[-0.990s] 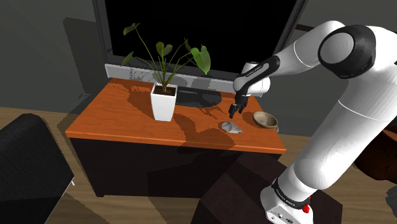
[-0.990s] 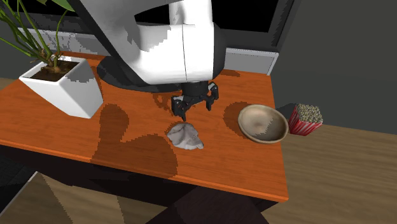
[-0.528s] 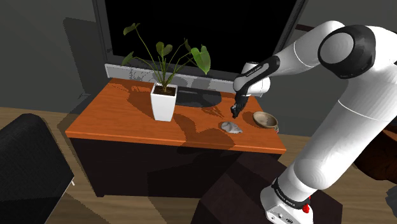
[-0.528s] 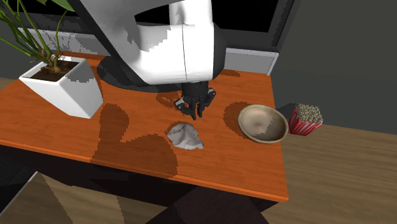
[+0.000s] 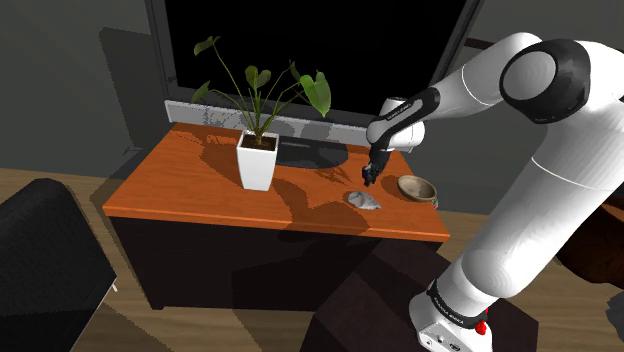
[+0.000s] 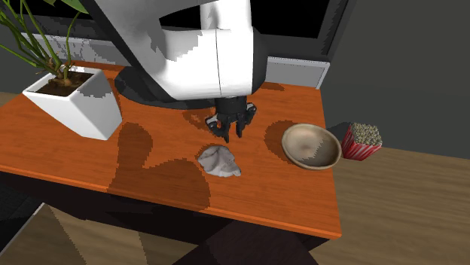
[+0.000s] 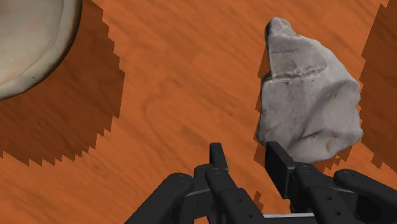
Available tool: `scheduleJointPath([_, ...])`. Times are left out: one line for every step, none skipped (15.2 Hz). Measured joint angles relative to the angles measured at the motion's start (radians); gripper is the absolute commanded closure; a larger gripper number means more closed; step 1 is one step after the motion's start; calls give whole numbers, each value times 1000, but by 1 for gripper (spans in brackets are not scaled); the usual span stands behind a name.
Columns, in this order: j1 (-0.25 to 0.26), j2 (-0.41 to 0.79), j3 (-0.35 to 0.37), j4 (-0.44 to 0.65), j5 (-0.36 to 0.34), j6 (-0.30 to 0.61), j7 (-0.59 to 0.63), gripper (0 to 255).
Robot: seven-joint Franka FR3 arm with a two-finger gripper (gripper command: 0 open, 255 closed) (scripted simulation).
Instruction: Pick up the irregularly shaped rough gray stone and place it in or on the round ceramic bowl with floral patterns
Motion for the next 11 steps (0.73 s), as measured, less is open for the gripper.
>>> scheduleJointPath([2,-17,0,-26,-11,17,-1,0])
scheduleJointPath([5,-50,0,-68,-32,37,3,0])
scheduleJointPath([10,-84,3,-117,-56,66,10,0])
scheduleJointPath([9,-112,3,-168,-80,102,8,0])
scheduleJointPath([9,-142,5,-213,-105,132,11,0])
scheduleJointPath([8,-172,11,-263,-133,165,18,0])
scheduleJointPath([1,-206,12,-318,-166,200,20,0])
scheduleJointPath([-7,-229,11,-349,-188,218,17,0])
scheduleJointPath([-8,-230,12,-368,-196,240,18,0])
scheduleJointPath([-6,-221,12,-375,-196,258,16,0])
scheduleJointPath([-3,-207,11,-379,-192,277,13,0])
